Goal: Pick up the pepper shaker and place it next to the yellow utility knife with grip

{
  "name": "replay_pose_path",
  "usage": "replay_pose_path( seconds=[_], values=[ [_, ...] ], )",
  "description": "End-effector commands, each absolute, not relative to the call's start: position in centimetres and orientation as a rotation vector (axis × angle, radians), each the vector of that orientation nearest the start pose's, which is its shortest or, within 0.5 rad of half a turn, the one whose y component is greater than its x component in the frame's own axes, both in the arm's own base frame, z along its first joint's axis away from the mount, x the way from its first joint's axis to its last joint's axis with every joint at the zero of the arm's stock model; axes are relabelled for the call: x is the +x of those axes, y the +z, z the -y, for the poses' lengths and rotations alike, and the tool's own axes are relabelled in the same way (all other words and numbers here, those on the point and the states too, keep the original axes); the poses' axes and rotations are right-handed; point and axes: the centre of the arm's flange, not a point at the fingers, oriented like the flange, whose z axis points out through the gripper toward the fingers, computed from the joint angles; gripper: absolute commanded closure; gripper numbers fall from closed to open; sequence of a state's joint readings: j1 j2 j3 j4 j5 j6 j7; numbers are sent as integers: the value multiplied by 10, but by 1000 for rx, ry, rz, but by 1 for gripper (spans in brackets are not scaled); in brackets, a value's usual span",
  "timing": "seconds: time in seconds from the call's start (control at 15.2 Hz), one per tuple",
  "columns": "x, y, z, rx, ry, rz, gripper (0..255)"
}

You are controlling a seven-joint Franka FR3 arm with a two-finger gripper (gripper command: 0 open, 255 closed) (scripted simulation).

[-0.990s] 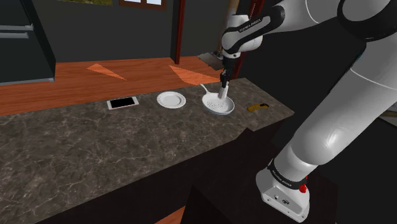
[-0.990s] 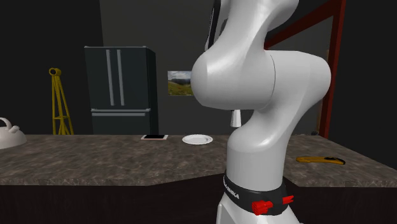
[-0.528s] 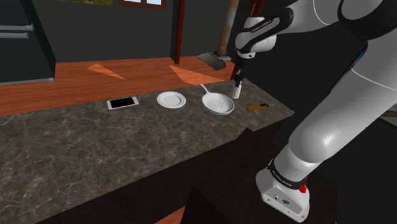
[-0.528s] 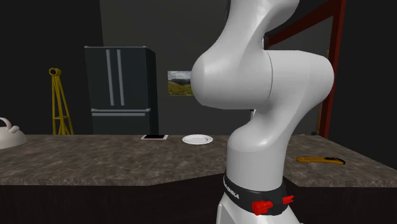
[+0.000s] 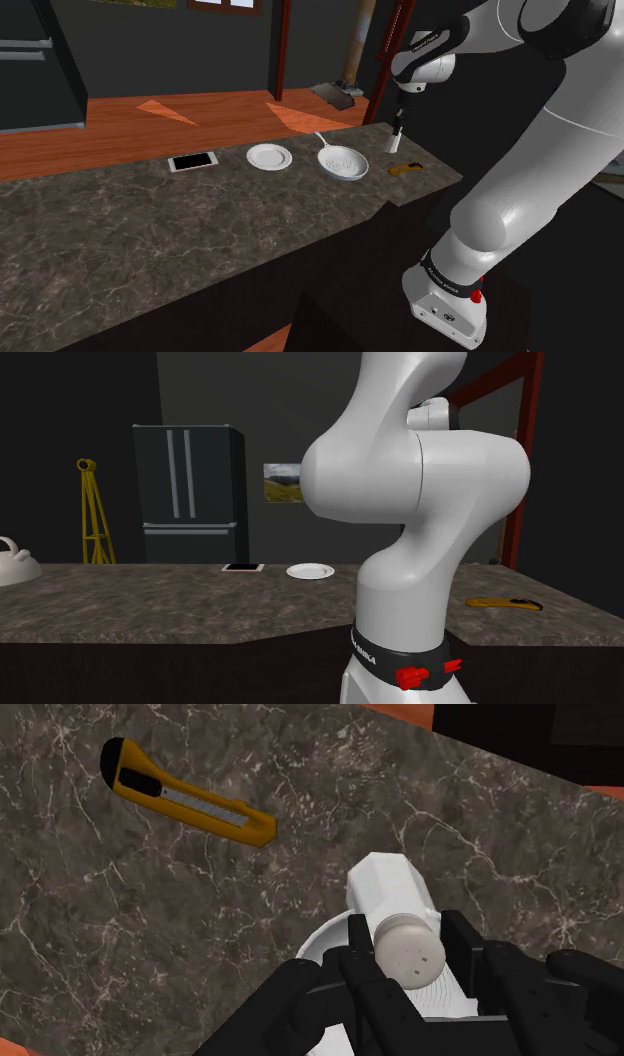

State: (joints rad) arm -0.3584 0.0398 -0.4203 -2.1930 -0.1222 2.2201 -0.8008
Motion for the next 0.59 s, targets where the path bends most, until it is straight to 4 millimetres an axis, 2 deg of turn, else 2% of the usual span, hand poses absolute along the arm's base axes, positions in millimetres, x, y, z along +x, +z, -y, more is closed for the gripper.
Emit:
replay_pose_path(
  seconds=[0.0, 0.33, 0.53],
  values=[
    [364, 368, 399, -3207, 140, 159, 255],
    [332, 368, 456, -3207, 140, 159, 255],
    [332, 352, 456, -3207, 140, 159, 255]
  ],
)
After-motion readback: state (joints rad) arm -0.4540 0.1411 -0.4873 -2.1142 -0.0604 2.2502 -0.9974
